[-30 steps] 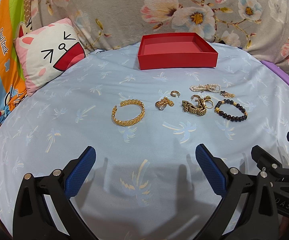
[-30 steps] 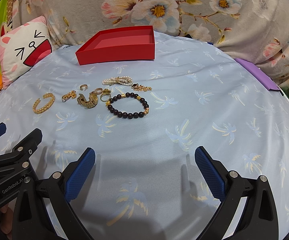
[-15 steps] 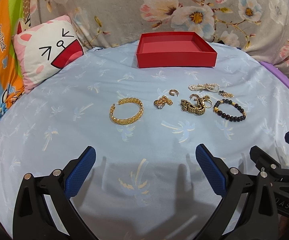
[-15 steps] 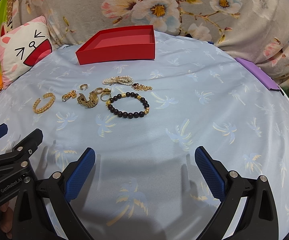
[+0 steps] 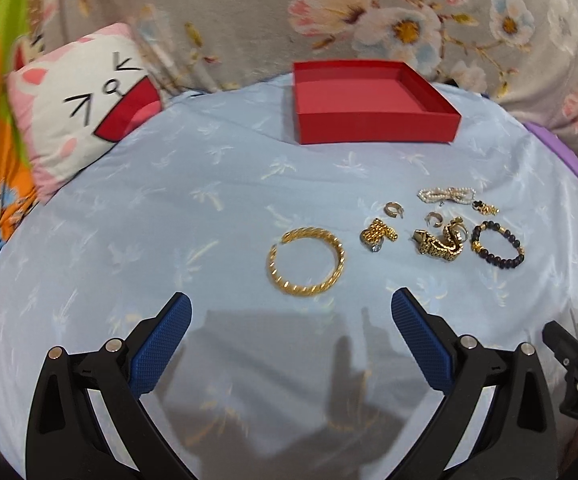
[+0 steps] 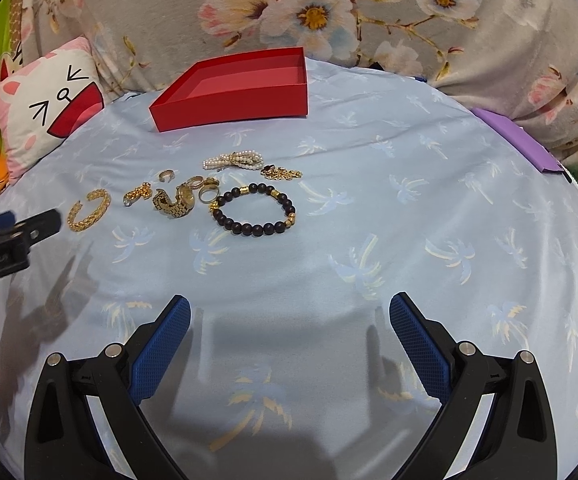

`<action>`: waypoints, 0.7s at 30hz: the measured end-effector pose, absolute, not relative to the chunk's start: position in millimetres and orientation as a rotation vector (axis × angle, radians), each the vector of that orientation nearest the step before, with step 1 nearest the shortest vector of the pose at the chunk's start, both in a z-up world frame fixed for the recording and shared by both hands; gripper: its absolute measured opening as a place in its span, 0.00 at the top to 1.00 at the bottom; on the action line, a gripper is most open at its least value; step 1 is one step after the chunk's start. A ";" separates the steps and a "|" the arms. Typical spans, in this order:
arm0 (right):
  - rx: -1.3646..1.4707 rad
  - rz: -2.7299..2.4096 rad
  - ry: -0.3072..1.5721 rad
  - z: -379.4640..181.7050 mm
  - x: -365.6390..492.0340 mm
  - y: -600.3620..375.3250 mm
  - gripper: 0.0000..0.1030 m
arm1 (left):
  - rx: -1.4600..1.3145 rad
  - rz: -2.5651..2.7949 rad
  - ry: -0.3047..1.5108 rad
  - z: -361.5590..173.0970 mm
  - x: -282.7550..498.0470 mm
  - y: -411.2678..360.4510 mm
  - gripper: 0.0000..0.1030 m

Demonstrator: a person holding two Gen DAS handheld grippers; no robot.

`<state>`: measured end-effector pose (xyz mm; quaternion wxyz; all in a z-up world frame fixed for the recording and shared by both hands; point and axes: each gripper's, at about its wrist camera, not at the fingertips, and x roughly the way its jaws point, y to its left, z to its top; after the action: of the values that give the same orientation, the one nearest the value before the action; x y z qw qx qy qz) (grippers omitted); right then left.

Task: Organize jewelry
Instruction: 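Grasp the gold twisted cuff bracelet with the left tool while the right tool grasps the black bead bracelet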

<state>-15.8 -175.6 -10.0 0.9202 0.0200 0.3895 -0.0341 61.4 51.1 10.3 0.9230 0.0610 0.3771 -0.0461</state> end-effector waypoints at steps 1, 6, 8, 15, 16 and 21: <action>0.040 -0.071 0.801 -9.9 -15.8 -175.3 0.05 | 0.139 -0.092 0.778 7.4 67.7 48.1 0.05; 0.061 -0.074 0.818 -11.4 -12.6 -179.4 0.05 | 0.145 -0.069 0.803 -7.4 86.4 38.8 0.05; 0.064 -0.072 0.823 -11.8 -11.4 -179.6 0.05 | 0.141 -0.058 0.812 -10.5 91.3 37.2 0.06; 0.034 -0.064 0.826 -12.2 -10.0 -172.7 0.05 | 0.122 -0.071 0.833 -16.4 100.3 32.1 0.20; 0.036 -0.063 0.826 -12.2 -9.9 -172.7 0.05 | 0.117 -0.078 0.839 -17.7 101.4 31.7 0.29; 0.037 -0.062 0.830 -13.1 -9.4 -171.8 0.05 | 0.083 -0.088 0.863 -21.2 104.6 34.6 0.39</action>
<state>-9.4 -171.8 -13.1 0.9145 0.0179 0.4030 -0.0301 104.6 34.6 -21.2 0.9065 0.0404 0.4182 -0.0428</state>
